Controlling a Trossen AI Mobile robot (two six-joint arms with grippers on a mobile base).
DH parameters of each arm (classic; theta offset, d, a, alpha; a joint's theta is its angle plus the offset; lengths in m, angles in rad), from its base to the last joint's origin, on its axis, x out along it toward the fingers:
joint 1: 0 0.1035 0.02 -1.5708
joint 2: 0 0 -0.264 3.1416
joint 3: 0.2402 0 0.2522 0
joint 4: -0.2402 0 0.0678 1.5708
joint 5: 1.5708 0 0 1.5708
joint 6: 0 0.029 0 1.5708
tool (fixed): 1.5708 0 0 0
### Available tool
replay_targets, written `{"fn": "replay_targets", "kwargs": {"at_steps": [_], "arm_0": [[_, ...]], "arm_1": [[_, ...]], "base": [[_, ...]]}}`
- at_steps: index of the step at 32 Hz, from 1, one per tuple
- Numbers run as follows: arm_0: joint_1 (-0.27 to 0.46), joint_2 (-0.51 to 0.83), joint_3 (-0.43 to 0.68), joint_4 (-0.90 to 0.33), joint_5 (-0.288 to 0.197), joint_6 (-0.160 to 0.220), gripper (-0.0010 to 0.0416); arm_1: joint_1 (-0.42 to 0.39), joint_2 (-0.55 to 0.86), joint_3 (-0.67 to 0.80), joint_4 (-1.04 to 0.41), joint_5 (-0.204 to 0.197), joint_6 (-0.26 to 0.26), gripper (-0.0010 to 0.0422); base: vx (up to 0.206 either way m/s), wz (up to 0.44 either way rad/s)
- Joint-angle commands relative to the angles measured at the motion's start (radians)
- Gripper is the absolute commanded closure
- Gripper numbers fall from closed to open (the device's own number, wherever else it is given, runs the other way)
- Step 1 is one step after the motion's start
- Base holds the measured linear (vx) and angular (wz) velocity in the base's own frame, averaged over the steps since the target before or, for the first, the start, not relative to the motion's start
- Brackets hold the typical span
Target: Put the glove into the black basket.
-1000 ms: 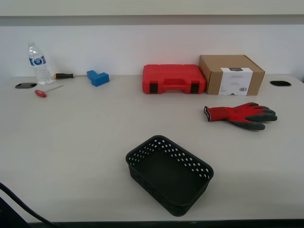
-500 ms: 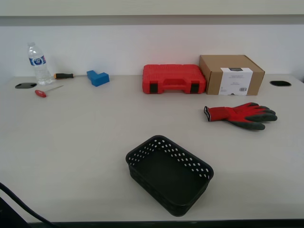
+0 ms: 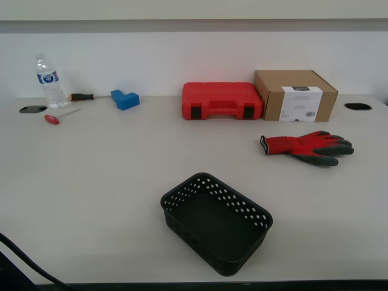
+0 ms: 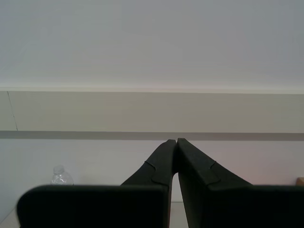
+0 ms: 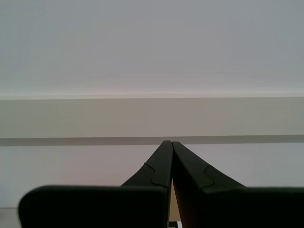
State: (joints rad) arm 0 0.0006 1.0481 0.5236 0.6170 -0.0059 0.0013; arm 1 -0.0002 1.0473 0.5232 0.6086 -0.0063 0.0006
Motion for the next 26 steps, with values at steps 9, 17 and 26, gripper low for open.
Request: {"fn": "replay_targets", "kwargs": {"at_steps": [9,17,26], "arm_0": [[0.0,0.0,0.001,0.003,0.0,0.001,0.0405],[0.0,0.0,0.001,0.003,0.0,0.001,0.0405],[0.0,0.0,0.001,0.002,0.0,0.0,0.0405]], "arm_1": [[0.0,0.0,0.0,0.005,-0.001,0.0,0.0412],[0.0,0.0,0.0,0.005,-0.001,0.0,0.0412],[0.0,0.0,0.0,0.005,-0.001,0.0,0.0412]], "base": [[0.0,0.0],[0.0,0.0],[0.0,0.0]]}}
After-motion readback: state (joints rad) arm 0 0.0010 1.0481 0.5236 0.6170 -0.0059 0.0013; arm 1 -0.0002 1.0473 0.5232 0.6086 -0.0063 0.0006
